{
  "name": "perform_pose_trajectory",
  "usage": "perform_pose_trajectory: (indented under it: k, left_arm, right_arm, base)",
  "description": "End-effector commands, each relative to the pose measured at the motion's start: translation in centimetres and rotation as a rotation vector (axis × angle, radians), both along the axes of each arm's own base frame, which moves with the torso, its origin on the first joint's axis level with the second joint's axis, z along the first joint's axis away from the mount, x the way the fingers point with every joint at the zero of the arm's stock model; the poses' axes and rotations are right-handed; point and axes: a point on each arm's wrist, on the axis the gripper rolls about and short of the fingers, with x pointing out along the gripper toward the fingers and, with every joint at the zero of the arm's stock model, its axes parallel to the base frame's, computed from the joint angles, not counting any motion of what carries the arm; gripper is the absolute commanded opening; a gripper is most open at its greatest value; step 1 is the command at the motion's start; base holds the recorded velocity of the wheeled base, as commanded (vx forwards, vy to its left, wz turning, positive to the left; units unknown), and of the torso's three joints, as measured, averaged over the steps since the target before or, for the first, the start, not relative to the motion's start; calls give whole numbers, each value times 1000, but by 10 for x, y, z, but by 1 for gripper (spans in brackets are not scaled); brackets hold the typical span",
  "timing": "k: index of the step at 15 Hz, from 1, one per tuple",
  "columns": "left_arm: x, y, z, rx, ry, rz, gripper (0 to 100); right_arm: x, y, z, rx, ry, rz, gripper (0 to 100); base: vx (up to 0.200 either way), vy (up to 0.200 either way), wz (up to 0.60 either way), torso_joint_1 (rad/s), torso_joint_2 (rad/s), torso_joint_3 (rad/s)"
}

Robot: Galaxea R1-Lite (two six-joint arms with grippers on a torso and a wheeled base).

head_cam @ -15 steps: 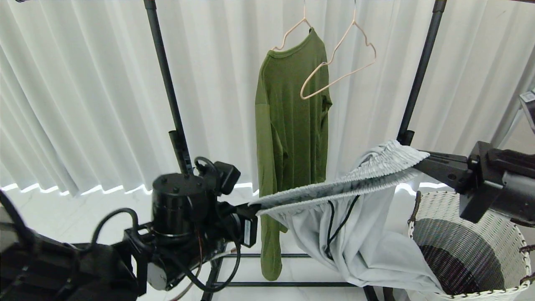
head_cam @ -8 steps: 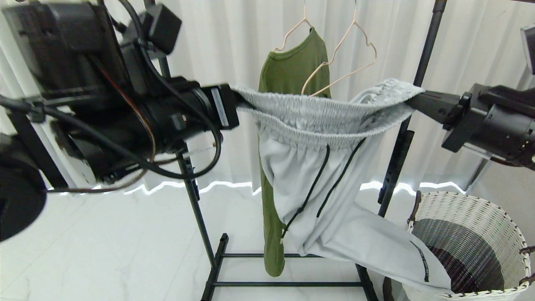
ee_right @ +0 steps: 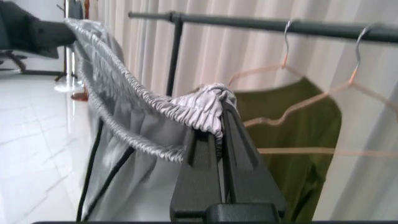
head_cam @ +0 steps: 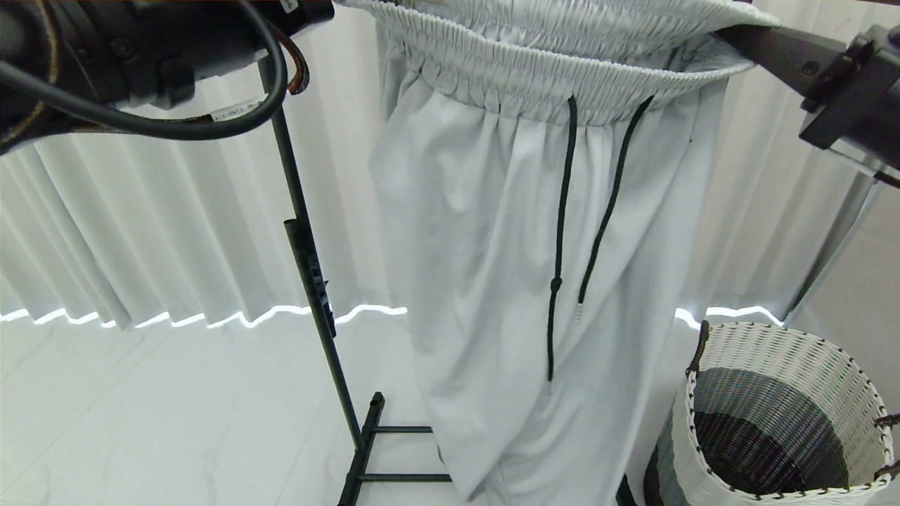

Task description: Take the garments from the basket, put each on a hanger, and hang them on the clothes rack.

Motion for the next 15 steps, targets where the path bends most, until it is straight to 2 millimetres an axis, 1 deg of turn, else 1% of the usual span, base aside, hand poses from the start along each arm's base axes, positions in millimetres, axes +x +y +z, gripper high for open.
perform_pose_trajectory:
  k: [1, 4, 7, 10, 14, 15]
  left_arm:
    - [-4, 0, -2, 26, -5, -6, 0]
    - [-1, -2, -15, 132, -19, 21, 0]
    - [4, -5, -23, 199, -26, 58, 0]
    - [17, -14, -29, 210, -7, 69, 0]
    - [37, -30, -29, 197, 7, 110, 0]
    - [37, -31, -28, 194, 7, 111, 0]
  right_arm:
    - [-3, -1, 6, 6, -23, 9, 0]
    - [-10, -6, 10, 12, -37, 6, 0]
    - [-21, -14, 14, 13, -41, -8, 0]
    - [-49, -27, 13, -32, 13, 30, 0]
    - [-93, -45, -1, -94, 30, 136, 0]
    - [-98, -47, -4, -100, 27, 150, 0]
  base:
    - [0, 0, 0, 0, 0, 0]
    - [0, 0, 0, 0, 0, 0]
    - [0, 0, 0, 0, 0, 0]
    - [0, 0, 0, 0, 0, 0]
    - [0, 0, 0, 0, 0, 0]
    - [0, 0, 0, 0, 0, 0]
